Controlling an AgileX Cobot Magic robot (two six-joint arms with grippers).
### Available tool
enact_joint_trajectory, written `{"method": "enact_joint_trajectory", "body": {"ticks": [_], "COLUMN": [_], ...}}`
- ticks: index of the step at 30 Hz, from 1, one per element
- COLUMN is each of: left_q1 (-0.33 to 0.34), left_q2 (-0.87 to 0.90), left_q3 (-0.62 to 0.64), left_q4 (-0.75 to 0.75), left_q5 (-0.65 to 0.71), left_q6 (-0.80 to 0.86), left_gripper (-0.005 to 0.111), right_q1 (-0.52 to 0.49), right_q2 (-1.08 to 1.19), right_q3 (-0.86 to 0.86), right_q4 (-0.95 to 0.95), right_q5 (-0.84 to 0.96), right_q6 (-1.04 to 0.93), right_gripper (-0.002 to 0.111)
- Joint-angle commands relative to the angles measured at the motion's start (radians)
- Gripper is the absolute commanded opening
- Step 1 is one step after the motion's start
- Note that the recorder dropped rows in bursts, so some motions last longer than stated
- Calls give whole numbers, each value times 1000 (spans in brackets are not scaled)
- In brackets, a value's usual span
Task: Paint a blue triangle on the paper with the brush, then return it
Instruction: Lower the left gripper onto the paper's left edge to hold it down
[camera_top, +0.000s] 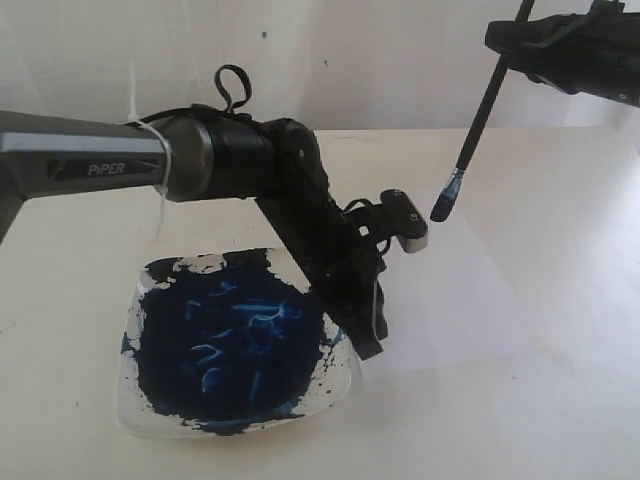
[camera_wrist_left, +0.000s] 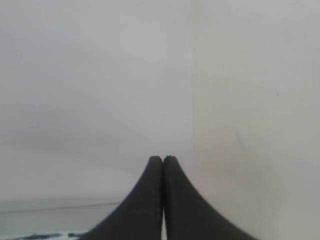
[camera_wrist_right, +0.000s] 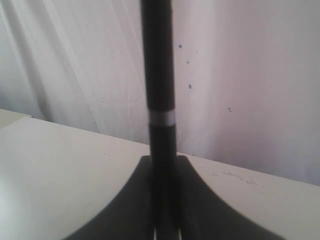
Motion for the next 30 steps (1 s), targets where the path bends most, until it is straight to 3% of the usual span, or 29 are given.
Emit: {"method": "enact_joint_trajectory", "body": {"ticks": [1,30], "left_q1": [-27,-38], "left_q2": [28,52], "left_q3": [-3,-3], "left_q4": [16,40], "left_q5": [-29,-58], "left_q6": [-3,1], "left_gripper": [0,0], "right_q1": [-8,-8], "right_q2": [1,1], "right_q3": [-7,-7], "right_q4": [10,8], "right_q5": [-10,-10], "right_q6": [-9,-9], "right_gripper": [0,0]}}
